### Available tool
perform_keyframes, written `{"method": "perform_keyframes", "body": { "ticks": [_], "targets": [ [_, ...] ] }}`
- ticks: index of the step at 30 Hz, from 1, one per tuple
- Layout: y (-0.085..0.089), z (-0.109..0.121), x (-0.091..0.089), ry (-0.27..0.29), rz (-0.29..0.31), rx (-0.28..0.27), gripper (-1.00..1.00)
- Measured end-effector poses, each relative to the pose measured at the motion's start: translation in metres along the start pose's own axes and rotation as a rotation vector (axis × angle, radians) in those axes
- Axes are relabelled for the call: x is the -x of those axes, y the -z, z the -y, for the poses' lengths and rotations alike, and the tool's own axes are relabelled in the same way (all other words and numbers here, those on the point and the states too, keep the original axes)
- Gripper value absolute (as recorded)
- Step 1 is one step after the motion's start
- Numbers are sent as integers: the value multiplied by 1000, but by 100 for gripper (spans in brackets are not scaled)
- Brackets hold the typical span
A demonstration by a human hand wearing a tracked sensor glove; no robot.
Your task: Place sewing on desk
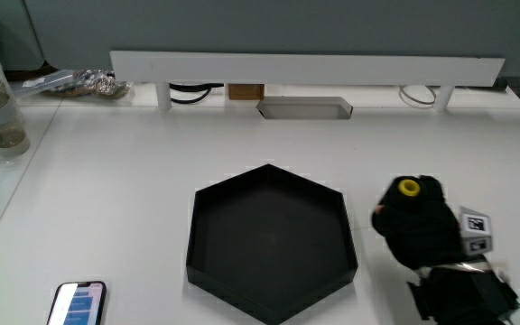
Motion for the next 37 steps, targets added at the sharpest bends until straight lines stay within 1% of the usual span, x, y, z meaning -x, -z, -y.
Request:
{"method": "perform_keyframes", "body": {
  "ticks": [1, 2, 3, 4, 5, 6, 7, 8, 9, 10, 11, 13, 14, 16, 18, 19, 20, 21, 23, 26, 27, 28, 29, 30, 31, 32, 33, 34, 35, 37],
  "targets": [
    [-1, 6, 3, -45, 68, -77, 0],
    [-3, 2, -7, 5, 81, -69, 0],
    [-3, 7, -3, -2, 77, -72, 0],
    [-4, 6, -8, -24, 77, -79, 0],
    [-4, 5, -12, -4, 73, -81, 0],
    [-4, 6, -15, -6, 77, -89, 0],
    [-4, 5, -19, 28, 80, -71, 0],
    [-4, 5, -19, 23, 89, -73, 0],
    [-4, 6, -19, 16, 90, -91, 0],
    [-3, 5, -21, 25, 94, -90, 0],
    [-2, 8, -18, 19, 97, -80, 0],
    [-3, 5, -24, 23, 99, -92, 0],
    [-4, -1, -33, 47, 62, -33, 0],
    [-4, 2, -33, 67, 65, -40, 0],
    [-5, 1, -38, 63, 65, -43, 0],
    [-5, 2, -40, 55, 48, -37, 0],
    [-6, 1, -43, 66, 44, -49, 0],
    [-7, -1, -45, 60, 45, -47, 0],
    [-7, 2, -41, 73, 33, -41, 0],
    [-7, -2, -47, 74, 12, -27, 0],
    [-6, -5, -51, 76, 9, -7, 0],
    [-6, -8, -56, 79, -9, 22, -12],
    [-5, 5, -40, 65, 43, -7, -25],
    [-5, 7, -39, 63, 49, 30, -38],
    [-7, 1, -52, 50, 34, 19, -50],
    [-8, 3, -53, 48, 25, 40, -62],
    [-10, 4, -54, 46, 22, 41, -75],
    [-11, 7, -54, 34, 6, 49, -88],
    [-12, 6, -58, 27, 5, 64, -100],
    [-16, 7, -67, 13, -38, 57, -100]
  ]
}}
